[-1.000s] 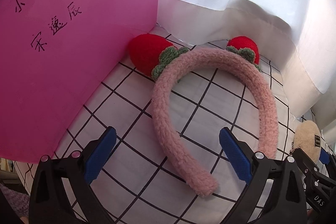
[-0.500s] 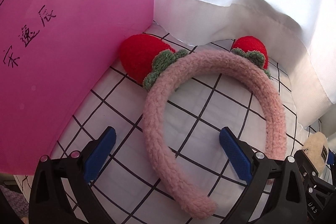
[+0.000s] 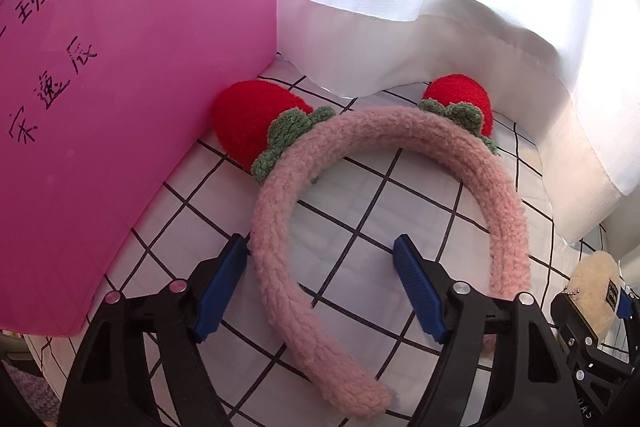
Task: Organize jewelry
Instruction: 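Grasp the beige fuzzy pouch with the right tool while the left tool grasps the pink headband, then lift the pink headband and beige pouch and carry them over the pink tub, then open the left tool dropping the headband while the right tool releases the pouch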
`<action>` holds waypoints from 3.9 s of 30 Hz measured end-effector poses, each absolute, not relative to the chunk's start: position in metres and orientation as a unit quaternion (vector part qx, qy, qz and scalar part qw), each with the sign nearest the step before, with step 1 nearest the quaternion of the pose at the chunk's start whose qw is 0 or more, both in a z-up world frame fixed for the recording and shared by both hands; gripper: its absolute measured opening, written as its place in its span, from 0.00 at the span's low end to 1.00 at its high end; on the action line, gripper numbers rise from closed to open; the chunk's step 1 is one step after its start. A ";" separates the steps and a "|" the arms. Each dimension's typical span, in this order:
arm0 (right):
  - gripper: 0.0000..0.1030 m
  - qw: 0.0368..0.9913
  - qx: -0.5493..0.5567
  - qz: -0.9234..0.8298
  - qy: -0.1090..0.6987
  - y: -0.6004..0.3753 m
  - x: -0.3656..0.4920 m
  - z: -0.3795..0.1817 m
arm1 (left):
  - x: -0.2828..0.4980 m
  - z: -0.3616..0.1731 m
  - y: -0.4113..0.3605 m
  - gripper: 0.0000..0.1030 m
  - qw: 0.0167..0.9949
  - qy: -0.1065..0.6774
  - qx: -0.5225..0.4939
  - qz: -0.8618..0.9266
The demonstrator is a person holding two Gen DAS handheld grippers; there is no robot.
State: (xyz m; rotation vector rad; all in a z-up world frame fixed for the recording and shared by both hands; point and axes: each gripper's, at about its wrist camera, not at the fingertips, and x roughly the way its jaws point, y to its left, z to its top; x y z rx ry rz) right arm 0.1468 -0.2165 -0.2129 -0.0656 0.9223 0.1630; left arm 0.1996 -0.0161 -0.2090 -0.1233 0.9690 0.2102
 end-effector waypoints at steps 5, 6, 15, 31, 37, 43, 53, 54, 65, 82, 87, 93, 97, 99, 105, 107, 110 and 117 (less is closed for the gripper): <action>0.61 0.893 -0.034 0.078 0.442 -0.220 0.143 -0.210 | 0.191 -0.203 -0.020 0.40 0.880 0.460 -0.059 0.105; 0.60 0.893 -0.035 0.079 0.441 -0.220 0.143 -0.209 | 0.190 -0.202 -0.019 0.34 0.880 0.459 -0.058 0.106; 0.57 0.899 -0.030 0.087 0.429 -0.226 0.126 -0.198 | 0.172 -0.195 -0.016 0.10 0.878 0.461 -0.057 0.115; 0.57 0.895 -0.012 0.116 0.430 -0.251 0.099 -0.157 | 0.139 -0.149 -0.020 0.09 0.886 0.444 -0.065 0.115; 0.57 0.897 -0.007 0.129 0.423 -0.258 0.084 -0.122 | 0.129 -0.118 -0.030 0.10 0.892 0.436 -0.061 0.107; 0.57 0.905 -0.010 0.153 0.398 -0.261 0.069 -0.077 | 0.105 -0.069 -0.039 0.10 0.904 0.411 -0.060 0.101; 0.57 0.913 -0.013 0.211 0.348 -0.248 0.057 -0.012 | 0.067 0.009 -0.026 0.10 0.925 0.353 -0.064 0.123; 0.57 0.913 -0.013 0.217 0.345 -0.244 0.058 -0.008 | 0.064 0.014 -0.021 0.10 0.926 0.349 -0.065 0.127; 0.57 0.916 -0.020 0.252 0.312 -0.164 0.076 0.038 | 0.061 0.045 0.077 0.10 0.924 0.329 -0.089 0.171; 0.57 0.901 -0.035 0.275 0.335 0.032 0.161 0.064 | 0.120 0.027 0.233 0.11 0.917 0.368 -0.080 0.133; 0.57 0.884 -0.045 0.277 0.373 0.060 0.189 0.043 | 0.129 0.006 0.243 0.11 0.906 0.397 -0.068 0.127; 0.57 0.864 -0.080 0.287 0.406 0.081 0.213 0.021 | 0.132 -0.015 0.239 0.12 0.896 0.421 -0.050 0.135; 0.57 0.847 -0.093 0.290 0.436 0.091 0.229 0.005 | 0.138 -0.027 0.240 0.12 0.883 0.446 -0.066 0.134; 0.57 0.840 -0.101 0.284 0.451 0.094 0.235 -0.003 | 0.143 -0.033 0.239 0.12 0.879 0.453 -0.065 0.134; 0.58 0.826 -0.130 0.262 0.483 0.104 0.249 -0.022 | 0.150 -0.044 0.239 0.12 0.867 0.472 -0.060 0.148; 0.58 0.822 -0.136 0.261 0.487 0.108 0.252 -0.022 | 0.152 -0.047 0.241 0.13 0.863 0.478 -0.062 0.151; 0.58 0.820 -0.137 0.262 0.490 0.111 0.258 -0.021 | 0.154 -0.049 0.243 0.15 0.859 0.483 -0.068 0.153; 0.67 0.820 -0.144 0.252 0.493 0.111 0.262 -0.020 | 0.155 -0.050 0.243 0.28 0.857 0.484 -0.066 0.163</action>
